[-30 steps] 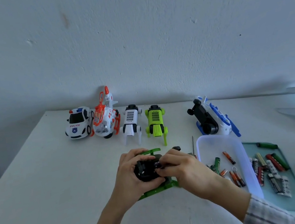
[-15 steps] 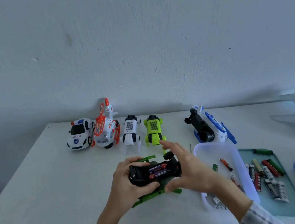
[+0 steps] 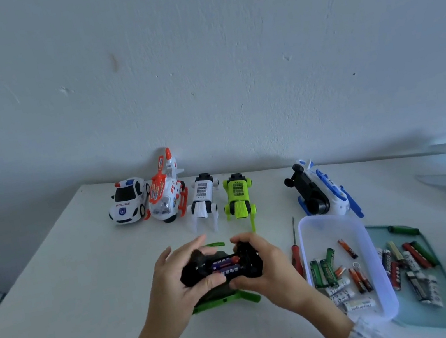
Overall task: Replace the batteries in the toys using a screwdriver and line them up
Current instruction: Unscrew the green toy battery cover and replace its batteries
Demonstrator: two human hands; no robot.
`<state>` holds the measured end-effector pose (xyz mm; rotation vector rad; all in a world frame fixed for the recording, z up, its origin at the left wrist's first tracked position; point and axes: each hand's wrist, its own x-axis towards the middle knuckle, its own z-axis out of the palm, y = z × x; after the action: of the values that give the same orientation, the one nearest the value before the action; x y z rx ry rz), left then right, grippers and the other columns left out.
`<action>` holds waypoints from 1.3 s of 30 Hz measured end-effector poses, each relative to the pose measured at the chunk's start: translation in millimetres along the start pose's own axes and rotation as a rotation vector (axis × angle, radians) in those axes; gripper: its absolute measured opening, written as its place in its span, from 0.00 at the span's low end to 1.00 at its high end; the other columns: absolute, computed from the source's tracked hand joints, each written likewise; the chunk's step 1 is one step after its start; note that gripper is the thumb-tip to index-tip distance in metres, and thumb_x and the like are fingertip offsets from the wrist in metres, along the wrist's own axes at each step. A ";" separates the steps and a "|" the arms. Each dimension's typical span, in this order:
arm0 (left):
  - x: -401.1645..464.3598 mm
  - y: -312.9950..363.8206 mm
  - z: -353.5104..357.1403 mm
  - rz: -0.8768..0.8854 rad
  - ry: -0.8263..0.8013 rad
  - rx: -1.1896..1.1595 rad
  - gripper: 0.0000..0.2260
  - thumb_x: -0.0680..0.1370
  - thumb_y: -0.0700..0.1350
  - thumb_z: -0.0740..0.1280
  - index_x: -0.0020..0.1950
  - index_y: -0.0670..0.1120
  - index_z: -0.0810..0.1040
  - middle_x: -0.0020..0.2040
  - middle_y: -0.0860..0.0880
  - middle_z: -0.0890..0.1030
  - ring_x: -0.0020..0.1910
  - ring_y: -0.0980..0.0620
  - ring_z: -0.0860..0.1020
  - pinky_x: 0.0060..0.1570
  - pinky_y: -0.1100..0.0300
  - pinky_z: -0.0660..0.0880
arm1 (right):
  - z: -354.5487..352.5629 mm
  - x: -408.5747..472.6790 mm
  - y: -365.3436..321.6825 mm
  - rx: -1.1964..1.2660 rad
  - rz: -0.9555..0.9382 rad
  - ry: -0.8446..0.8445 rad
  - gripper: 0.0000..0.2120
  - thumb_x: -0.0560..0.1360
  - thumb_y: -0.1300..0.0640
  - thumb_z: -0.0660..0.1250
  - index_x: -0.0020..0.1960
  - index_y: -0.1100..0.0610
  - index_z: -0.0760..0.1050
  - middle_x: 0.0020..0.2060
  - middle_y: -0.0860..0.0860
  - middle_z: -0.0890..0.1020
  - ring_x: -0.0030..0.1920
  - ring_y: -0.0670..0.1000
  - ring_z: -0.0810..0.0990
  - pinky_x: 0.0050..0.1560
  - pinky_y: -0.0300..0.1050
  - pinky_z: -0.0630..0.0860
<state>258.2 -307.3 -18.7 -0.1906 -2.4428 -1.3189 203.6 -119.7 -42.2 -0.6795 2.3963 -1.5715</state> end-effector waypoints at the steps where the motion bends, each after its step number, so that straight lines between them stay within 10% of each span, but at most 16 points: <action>1: -0.1 -0.4 4.1 0.036 -0.007 0.050 0.28 0.68 0.63 0.70 0.66 0.56 0.74 0.52 0.68 0.80 0.56 0.68 0.76 0.68 0.56 0.62 | 0.5 -0.6 0.5 -0.008 -0.002 0.003 0.30 0.65 0.56 0.78 0.62 0.44 0.69 0.53 0.45 0.76 0.54 0.46 0.78 0.58 0.45 0.76; 8: 4.5 -6.8 23.3 0.209 -0.045 0.303 0.26 0.71 0.62 0.66 0.67 0.54 0.73 0.53 0.56 0.84 0.53 0.63 0.78 0.68 0.54 0.62 | 2.3 -1.0 4.1 -0.042 -0.037 0.046 0.32 0.65 0.57 0.78 0.65 0.48 0.70 0.55 0.48 0.78 0.55 0.46 0.78 0.57 0.49 0.76; 14: 5.5 2.8 26.4 0.258 0.012 0.415 0.20 0.72 0.59 0.64 0.59 0.52 0.82 0.54 0.56 0.84 0.58 0.59 0.73 0.59 0.71 0.63 | 6.9 -3.8 6.7 -0.063 -0.012 0.101 0.32 0.61 0.42 0.74 0.62 0.37 0.67 0.51 0.39 0.80 0.54 0.44 0.79 0.58 0.56 0.74; 29: 19.9 -1.9 24.8 0.243 -0.088 0.516 0.17 0.74 0.59 0.61 0.54 0.56 0.84 0.49 0.61 0.84 0.43 0.58 0.80 0.36 0.61 0.77 | 2.5 1.4 2.5 0.060 0.067 0.082 0.34 0.62 0.55 0.80 0.61 0.41 0.66 0.51 0.42 0.80 0.52 0.43 0.79 0.56 0.41 0.76; 34: 24.9 -3.5 22.8 0.240 -0.098 0.522 0.18 0.74 0.61 0.60 0.53 0.56 0.84 0.48 0.61 0.84 0.42 0.60 0.81 0.32 0.58 0.77 | -28.1 -1.4 -27.2 -0.483 0.135 -0.140 0.44 0.65 0.46 0.76 0.74 0.50 0.57 0.65 0.45 0.69 0.64 0.49 0.67 0.72 0.48 0.57; 39: 27.3 -5.7 22.8 0.201 -0.114 0.507 0.19 0.74 0.63 0.59 0.55 0.58 0.83 0.50 0.61 0.84 0.45 0.60 0.81 0.36 0.60 0.77 | -58.4 -4.9 -31.9 -1.106 0.187 -0.313 0.26 0.70 0.45 0.70 0.65 0.52 0.71 0.64 0.51 0.70 0.68 0.54 0.66 0.71 0.66 0.41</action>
<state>225.7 -293.0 -24.4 -0.3724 -2.6769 -0.5928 192.9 -80.4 10.6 -0.7264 2.7904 0.0644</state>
